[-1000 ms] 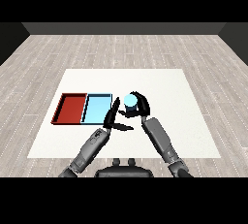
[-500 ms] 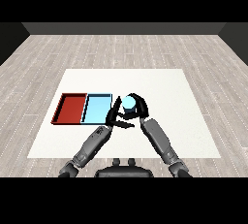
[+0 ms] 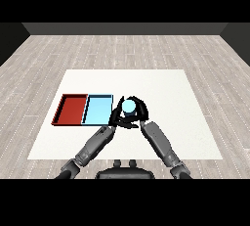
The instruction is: Pick the blue can and put it in the blue box
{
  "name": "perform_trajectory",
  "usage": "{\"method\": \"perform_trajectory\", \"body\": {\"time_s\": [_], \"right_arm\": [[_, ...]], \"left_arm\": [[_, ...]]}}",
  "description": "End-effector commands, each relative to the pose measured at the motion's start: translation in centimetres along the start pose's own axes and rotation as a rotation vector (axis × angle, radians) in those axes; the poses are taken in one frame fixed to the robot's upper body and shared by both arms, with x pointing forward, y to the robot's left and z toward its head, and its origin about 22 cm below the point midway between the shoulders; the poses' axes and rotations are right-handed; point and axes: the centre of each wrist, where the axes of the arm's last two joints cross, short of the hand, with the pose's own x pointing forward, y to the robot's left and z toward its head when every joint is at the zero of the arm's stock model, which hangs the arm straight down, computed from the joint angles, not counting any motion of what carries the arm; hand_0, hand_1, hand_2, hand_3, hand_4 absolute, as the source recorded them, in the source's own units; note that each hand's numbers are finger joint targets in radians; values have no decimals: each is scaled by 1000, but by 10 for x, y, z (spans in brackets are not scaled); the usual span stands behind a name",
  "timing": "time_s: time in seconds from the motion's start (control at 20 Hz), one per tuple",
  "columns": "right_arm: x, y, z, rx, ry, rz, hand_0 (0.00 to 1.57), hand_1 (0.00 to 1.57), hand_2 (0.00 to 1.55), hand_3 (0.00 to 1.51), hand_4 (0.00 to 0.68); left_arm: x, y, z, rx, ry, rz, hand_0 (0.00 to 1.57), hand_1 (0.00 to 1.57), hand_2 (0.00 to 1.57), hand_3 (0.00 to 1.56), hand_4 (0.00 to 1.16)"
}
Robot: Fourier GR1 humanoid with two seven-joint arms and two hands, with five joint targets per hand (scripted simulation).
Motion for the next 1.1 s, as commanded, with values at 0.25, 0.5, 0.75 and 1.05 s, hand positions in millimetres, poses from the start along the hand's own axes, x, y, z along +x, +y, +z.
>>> {"method": "perform_trajectory", "body": {"time_s": [0.25, 0.5, 0.75, 1.05], "right_arm": [[-2, 10, -3, 25, 18, -25, 1431, 1431, 1462, 1374, 533], [-19, 20, 8, 33, -10, 13, 1468, 1468, 1468, 1374, 528], [4, 34, -1, 50, -9, 1, 1438, 1438, 1447, 1350, 501], [7, 20, -10, 54, -11, -6, 1453, 1453, 1455, 1365, 498]], "left_arm": [[3, -18, 1, -17, 1, -6, 0, 0, 0, 0, 0], [-4, -6, -16, -23, -1, -2, 0, 0, 0, 0, 0], [4, -23, -16, -34, -11, -51, 0, 0, 0, 0, 0], [-9, -11, -16, 68, 42, -69, 0, 0, 0, 0, 605]]}}
